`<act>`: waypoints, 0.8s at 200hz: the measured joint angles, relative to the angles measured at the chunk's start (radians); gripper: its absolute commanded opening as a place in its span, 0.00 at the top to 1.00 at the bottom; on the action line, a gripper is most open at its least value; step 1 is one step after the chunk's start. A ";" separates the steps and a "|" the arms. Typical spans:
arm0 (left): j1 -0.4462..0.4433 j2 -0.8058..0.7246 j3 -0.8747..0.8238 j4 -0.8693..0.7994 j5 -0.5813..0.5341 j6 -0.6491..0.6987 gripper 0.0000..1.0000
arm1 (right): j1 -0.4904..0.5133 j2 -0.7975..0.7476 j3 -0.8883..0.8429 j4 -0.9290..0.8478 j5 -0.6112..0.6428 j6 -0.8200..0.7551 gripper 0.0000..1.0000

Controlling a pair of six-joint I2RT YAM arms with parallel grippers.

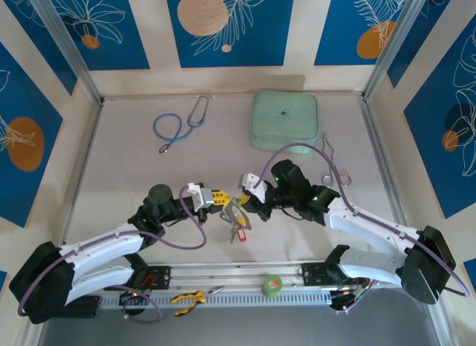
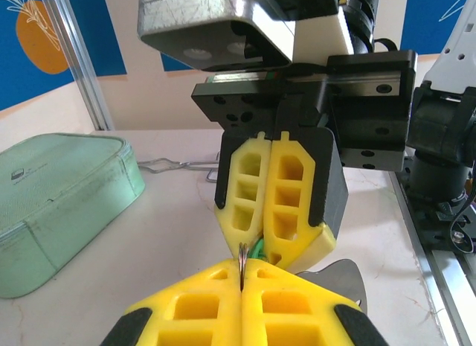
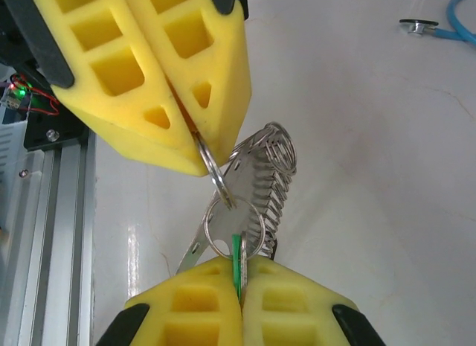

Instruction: Put the keys on the keyring

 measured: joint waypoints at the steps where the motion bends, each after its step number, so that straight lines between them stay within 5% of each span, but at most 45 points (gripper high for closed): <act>1: 0.000 0.000 0.000 0.000 0.000 0.000 1.00 | 0.000 0.001 0.000 0.000 0.000 -0.002 1.00; 160: 0.000 0.007 0.000 0.000 0.006 0.000 1.00 | 0.014 0.071 0.043 0.002 -0.001 -0.035 1.00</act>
